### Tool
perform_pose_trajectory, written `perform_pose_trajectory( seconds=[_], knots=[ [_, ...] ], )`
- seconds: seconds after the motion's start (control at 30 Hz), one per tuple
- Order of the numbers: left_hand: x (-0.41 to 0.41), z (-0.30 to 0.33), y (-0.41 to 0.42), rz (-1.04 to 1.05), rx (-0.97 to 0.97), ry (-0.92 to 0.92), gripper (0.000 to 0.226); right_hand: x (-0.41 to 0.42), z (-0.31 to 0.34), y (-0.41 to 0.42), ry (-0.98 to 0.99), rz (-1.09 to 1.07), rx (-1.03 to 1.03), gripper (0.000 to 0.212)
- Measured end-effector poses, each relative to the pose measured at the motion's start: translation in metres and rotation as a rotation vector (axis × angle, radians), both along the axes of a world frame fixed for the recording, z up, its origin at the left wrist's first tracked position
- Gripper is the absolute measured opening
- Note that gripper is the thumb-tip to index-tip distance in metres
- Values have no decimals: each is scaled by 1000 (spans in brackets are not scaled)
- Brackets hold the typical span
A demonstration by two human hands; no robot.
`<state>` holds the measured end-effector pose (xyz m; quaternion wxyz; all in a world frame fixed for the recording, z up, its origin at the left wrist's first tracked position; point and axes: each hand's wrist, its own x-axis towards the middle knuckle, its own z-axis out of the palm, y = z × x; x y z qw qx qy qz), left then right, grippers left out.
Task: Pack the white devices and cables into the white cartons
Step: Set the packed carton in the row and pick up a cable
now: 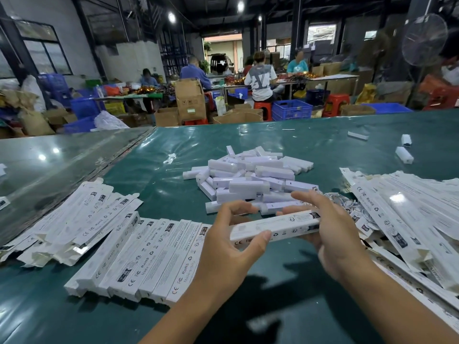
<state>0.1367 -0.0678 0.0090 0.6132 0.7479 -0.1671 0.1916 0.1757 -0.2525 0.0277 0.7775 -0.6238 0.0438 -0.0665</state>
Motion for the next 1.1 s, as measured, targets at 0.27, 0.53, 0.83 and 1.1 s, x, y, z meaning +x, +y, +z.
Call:
perform_pose_trajectory(
  seconds=[0.27,0.53,0.83,1.1],
  knots=[
    [1,3,7,43,257,-3,36,4,-18,4,-99,-59,-333,44],
    [5,18,21,294,1041,-297,40,10,-26,2,-41,41,-345,49],
    [10,52,145,754,1193,576,30,10,-17,-4,-149,-27,-507,54],
    [15,40,174,710,988,827,94,2,-7,-6,-190,-42,-592,55]
  ],
)
